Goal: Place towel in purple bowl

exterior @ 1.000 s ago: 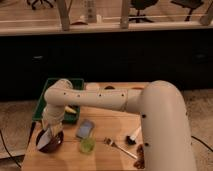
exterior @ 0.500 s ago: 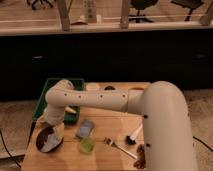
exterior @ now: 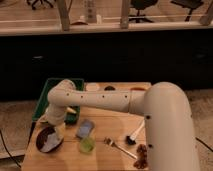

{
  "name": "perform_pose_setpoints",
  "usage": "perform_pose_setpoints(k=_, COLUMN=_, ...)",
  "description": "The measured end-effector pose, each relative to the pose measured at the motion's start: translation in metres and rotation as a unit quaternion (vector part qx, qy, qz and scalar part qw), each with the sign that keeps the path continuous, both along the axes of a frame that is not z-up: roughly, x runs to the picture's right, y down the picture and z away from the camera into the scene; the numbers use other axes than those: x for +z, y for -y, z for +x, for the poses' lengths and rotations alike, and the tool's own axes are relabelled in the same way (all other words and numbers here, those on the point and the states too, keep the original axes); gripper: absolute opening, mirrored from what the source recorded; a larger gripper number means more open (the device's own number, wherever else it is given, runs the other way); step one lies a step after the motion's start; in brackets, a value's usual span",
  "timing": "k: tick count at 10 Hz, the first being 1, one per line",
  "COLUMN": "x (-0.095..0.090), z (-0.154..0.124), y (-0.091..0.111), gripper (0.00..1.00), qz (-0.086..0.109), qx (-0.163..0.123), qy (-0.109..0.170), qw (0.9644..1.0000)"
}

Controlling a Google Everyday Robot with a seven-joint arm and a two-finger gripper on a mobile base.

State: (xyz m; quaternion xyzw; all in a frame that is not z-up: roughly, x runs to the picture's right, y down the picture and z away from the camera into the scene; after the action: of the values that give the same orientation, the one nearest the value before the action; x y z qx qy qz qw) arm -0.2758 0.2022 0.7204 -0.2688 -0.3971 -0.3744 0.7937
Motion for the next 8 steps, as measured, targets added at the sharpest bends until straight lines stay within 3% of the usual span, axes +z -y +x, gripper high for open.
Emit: perform_pose_setpoints(k=8, x=0.0001, z=0.0058, y=0.0026, gripper=0.8, qz=0.002, qx=0.001, qy=0.006, qw=1.0)
